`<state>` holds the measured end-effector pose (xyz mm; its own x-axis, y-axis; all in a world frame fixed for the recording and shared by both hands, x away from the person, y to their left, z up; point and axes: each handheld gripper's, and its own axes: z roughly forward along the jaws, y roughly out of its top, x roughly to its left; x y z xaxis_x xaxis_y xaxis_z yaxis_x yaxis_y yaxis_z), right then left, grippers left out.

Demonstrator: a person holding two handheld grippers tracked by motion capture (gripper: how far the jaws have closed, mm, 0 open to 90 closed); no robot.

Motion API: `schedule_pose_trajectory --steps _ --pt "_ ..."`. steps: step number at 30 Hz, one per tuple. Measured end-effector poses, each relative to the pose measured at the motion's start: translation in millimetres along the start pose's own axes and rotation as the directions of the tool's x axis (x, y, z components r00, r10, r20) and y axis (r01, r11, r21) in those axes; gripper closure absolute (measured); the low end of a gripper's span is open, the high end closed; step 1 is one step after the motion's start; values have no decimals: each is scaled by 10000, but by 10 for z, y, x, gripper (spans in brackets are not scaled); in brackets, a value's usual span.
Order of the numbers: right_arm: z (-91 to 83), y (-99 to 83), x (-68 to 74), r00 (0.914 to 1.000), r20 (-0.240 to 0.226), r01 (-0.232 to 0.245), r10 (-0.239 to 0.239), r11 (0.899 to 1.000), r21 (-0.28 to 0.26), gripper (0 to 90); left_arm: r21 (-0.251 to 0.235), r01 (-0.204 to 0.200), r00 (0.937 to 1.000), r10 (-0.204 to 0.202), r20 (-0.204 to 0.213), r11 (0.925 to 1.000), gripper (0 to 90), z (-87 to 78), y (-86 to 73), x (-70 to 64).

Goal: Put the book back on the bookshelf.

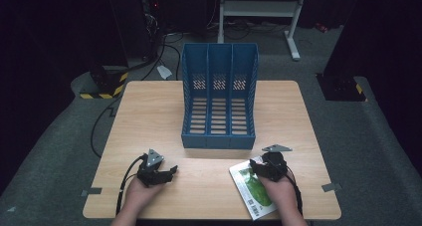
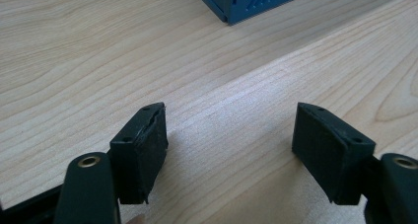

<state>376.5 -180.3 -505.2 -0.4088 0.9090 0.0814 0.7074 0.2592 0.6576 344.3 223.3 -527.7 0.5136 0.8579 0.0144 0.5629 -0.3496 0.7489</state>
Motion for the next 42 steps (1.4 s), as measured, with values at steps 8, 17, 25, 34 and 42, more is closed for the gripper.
schedule_pose_trajectory --steps 8,17,25,34,42 --pt "132 115 304 9968 -448 666 -659 9977 147 399 -14 0 10000 0 13 10000 296 1 0 -1" --pt "259 195 694 9840 -932 1556 -1521 9873 310 394 -37 -34 10000 34 27 10000 303 -1 -1 -1" --pt "230 239 866 9755 -1039 1941 -1938 9810 -67 392 -48 -41 10000 41 35 10000 309 -2 -3 -5" --pt "-231 160 543 9840 48 1776 -1780 9795 -952 407 -158 -947 9945 938 -469 9954 413 -35 5 -120" --pt "-577 -238 94 9858 1197 1320 -1180 9843 -1171 441 -397 -1068 9942 1072 79 9935 471 -29 104 -405"
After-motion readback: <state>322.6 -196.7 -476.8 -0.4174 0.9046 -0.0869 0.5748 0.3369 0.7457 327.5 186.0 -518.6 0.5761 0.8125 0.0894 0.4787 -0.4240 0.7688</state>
